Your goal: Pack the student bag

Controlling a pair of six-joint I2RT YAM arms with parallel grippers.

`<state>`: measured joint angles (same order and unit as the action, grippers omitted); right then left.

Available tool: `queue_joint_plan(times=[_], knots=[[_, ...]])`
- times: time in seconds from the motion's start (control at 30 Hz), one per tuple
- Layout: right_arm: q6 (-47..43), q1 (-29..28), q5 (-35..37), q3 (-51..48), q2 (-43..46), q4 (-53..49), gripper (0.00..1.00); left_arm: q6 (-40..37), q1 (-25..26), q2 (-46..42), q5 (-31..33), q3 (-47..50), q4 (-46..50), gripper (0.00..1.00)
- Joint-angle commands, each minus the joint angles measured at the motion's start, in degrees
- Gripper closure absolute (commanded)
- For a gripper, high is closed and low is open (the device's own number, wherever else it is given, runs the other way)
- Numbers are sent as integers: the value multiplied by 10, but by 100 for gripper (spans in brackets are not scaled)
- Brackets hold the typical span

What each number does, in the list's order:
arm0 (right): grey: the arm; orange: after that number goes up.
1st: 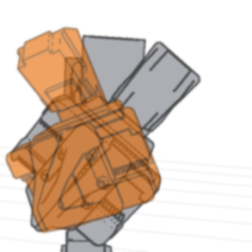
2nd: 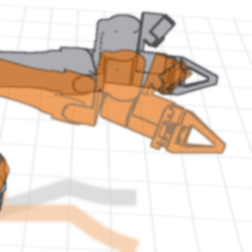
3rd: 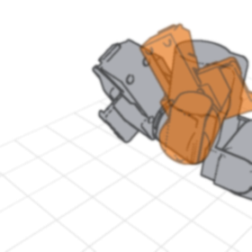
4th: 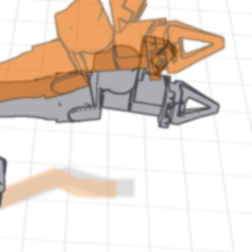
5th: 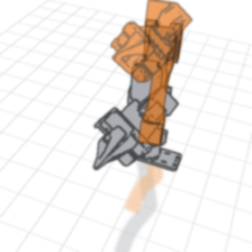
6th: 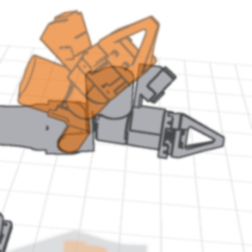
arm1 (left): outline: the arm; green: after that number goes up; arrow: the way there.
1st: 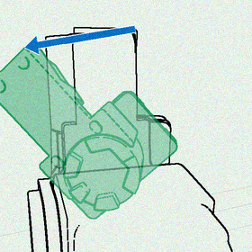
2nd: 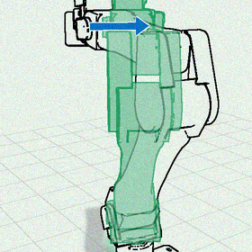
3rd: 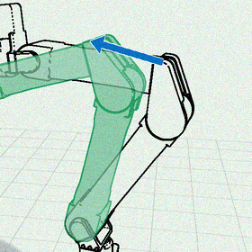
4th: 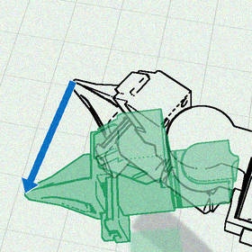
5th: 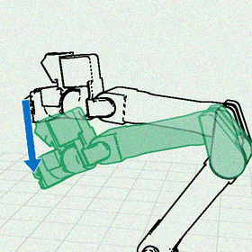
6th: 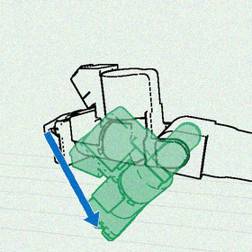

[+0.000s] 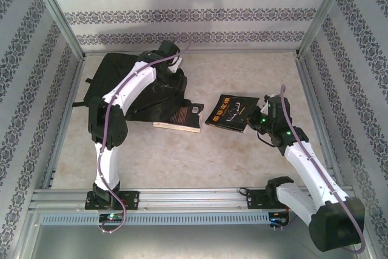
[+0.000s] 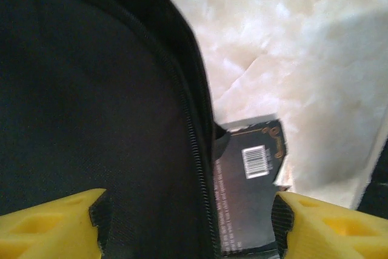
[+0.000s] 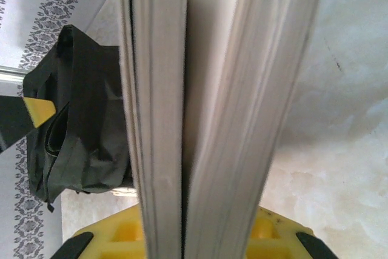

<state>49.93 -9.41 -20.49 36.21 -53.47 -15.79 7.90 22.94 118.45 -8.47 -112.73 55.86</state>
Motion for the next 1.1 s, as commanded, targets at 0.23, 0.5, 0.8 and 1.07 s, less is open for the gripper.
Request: queue_joint_plan(times=[0.23, 0.5, 0.8, 1.07], knots=[[1, 20, -81, -6, -30, 90, 100, -40, 5, 21, 24, -26, 58, 47], [3, 24, -90, -3, -43, 100, 100, -30, 3, 39, 23, -35, 67, 67], [5, 25, -88, 12, -30, 86, 100, -19, -2, 1, 21, -19, 53, 100], [1, -8, -91, 74, -40, 91, 100, 29, -10, -146, 60, 26, -11, 100]])
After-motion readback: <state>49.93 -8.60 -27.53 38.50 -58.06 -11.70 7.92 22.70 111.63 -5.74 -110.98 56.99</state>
